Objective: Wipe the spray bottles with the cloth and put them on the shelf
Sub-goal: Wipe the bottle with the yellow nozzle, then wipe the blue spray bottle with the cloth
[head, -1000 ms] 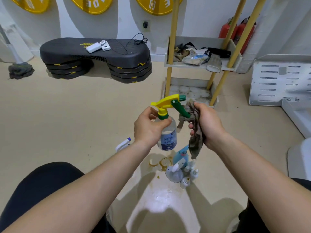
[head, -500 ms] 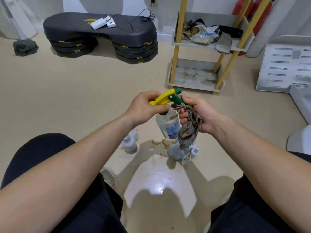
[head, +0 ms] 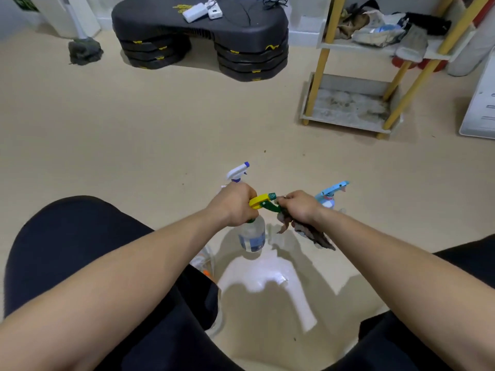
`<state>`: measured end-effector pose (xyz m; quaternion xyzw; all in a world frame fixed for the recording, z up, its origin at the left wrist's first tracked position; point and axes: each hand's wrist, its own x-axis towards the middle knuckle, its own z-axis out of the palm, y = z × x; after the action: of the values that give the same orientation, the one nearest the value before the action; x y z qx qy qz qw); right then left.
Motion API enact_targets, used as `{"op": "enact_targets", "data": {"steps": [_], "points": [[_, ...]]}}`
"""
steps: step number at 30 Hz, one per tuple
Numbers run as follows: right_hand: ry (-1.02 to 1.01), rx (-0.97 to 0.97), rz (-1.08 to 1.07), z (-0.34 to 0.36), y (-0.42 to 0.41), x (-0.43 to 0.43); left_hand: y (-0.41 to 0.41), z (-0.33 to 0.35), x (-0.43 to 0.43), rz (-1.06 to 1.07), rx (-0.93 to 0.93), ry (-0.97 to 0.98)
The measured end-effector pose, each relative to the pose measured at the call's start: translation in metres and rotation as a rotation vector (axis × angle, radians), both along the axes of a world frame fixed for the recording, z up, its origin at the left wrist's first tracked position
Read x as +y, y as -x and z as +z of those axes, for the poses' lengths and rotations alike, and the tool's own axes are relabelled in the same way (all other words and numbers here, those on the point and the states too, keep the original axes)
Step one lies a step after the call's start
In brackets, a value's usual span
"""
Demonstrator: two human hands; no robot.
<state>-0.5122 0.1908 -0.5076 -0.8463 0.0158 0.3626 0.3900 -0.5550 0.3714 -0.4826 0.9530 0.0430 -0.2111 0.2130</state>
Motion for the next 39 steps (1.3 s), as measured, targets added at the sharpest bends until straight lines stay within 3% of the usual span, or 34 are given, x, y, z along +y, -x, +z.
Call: {"op": "enact_targets", "data": {"steps": [9,21,26,33,39], "points": [[0.075,0.013,0.097,-0.065,0.016,0.034,0.009,-0.072,0.024,0.017,0.037,-0.125],[0.013,0.091,0.057,-0.082,0.004,0.028,-0.003,-0.128,0.019,0.24,-0.013,0.032],[-0.039,0.105,-0.015,-0.088,0.004,0.018,-0.004,-0.126,0.012,0.199,0.006,-0.005],[-0.114,-0.043,-0.129,-0.047,-0.002,-0.003,-0.006,-0.091,-0.011,0.184,-0.232,-0.142],[-0.157,-0.194,-0.37,-0.006,-0.023,-0.047,-0.025,-0.065,-0.05,0.169,-0.297,0.089]]}}
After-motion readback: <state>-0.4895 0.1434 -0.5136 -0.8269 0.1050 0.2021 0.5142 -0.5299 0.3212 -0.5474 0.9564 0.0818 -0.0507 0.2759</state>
